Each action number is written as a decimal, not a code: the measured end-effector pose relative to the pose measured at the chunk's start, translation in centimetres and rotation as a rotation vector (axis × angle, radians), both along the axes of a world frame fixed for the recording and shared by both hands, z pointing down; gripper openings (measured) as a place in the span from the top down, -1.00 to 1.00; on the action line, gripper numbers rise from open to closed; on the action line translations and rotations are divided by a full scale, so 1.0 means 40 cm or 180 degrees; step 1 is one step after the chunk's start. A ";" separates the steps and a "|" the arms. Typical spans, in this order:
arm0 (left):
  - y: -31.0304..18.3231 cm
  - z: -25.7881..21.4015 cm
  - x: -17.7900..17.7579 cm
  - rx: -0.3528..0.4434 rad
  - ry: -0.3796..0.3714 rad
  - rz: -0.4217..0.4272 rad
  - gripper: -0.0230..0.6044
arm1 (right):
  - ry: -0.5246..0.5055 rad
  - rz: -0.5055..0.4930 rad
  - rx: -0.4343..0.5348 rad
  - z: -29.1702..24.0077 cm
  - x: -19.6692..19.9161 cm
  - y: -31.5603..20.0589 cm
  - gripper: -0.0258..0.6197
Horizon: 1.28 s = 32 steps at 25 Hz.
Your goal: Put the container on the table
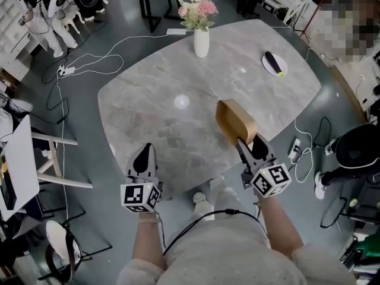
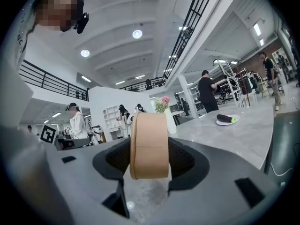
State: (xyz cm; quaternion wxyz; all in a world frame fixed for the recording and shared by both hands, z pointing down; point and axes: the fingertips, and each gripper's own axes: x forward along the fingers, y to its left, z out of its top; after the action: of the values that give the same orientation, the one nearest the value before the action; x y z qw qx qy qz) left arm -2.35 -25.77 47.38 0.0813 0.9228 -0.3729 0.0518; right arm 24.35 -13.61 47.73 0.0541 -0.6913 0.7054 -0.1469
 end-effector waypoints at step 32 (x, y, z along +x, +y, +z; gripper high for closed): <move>-0.161 0.029 0.006 -0.0017 -0.0084 -0.0561 0.91 | -0.1105 -0.1148 -0.0782 0.116 -0.181 -0.380 0.20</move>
State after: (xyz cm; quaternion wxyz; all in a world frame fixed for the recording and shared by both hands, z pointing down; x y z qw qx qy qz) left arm -2.12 -32.22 48.54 0.0831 0.8854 -0.4536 0.0576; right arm 17.10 -28.80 52.39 0.0628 -0.5204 0.7742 -0.3548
